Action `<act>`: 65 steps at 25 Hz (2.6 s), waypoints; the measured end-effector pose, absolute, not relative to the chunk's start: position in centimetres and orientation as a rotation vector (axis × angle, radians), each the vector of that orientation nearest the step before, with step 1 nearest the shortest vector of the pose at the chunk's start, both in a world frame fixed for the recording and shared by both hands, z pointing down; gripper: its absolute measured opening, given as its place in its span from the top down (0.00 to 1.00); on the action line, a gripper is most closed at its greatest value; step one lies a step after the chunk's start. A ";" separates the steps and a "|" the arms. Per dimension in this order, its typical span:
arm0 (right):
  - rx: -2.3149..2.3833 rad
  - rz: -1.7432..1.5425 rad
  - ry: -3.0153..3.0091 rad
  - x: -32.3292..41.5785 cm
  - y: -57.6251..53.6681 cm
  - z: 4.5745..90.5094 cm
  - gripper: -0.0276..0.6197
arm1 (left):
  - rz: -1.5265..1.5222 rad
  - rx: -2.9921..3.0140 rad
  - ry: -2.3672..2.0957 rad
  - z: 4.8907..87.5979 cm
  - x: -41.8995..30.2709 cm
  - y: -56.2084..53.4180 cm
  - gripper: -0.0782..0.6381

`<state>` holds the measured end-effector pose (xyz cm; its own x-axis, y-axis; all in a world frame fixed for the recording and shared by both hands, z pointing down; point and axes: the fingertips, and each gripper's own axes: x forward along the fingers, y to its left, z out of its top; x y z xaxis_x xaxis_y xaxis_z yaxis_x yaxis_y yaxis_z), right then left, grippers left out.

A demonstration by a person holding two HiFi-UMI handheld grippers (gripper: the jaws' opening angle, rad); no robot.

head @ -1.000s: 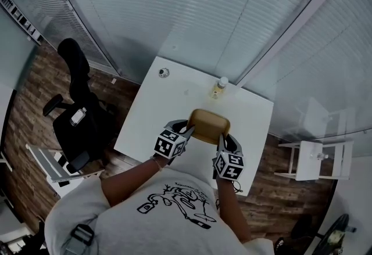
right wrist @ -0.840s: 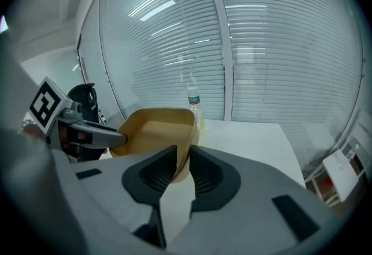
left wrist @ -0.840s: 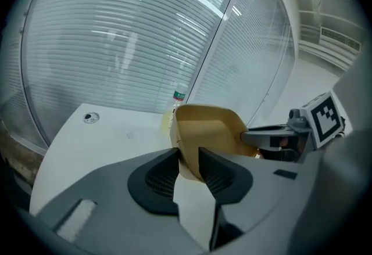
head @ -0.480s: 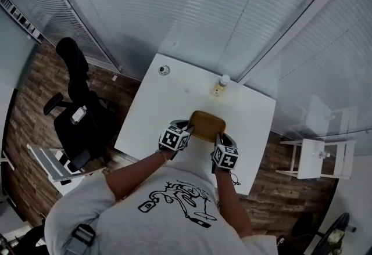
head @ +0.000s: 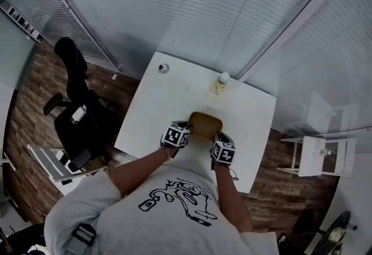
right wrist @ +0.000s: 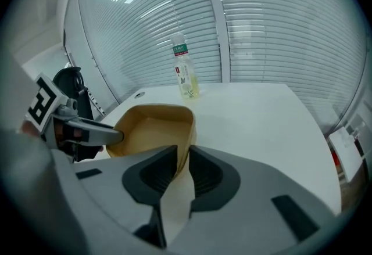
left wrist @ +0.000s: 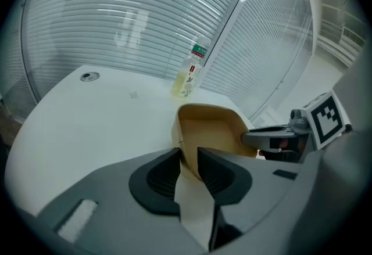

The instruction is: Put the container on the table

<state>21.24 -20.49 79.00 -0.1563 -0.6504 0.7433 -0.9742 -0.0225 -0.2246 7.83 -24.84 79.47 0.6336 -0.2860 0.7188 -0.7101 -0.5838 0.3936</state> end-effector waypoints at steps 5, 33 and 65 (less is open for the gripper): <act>1.677 1.052 -1.812 21.6 -20.3 80.2 0.87 | 0.803 2.139 -0.761 80.4 8.1 -24.7 0.77; 1.766 0.838 -1.959 22.8 -21.4 72.8 0.83 | 0.681 2.267 -0.826 74.9 8.0 -25.6 0.71; 1.760 0.143 -2.481 16.7 -17.1 36.7 0.87 | 0.040 2.856 -0.624 39.9 8.7 -20.7 0.86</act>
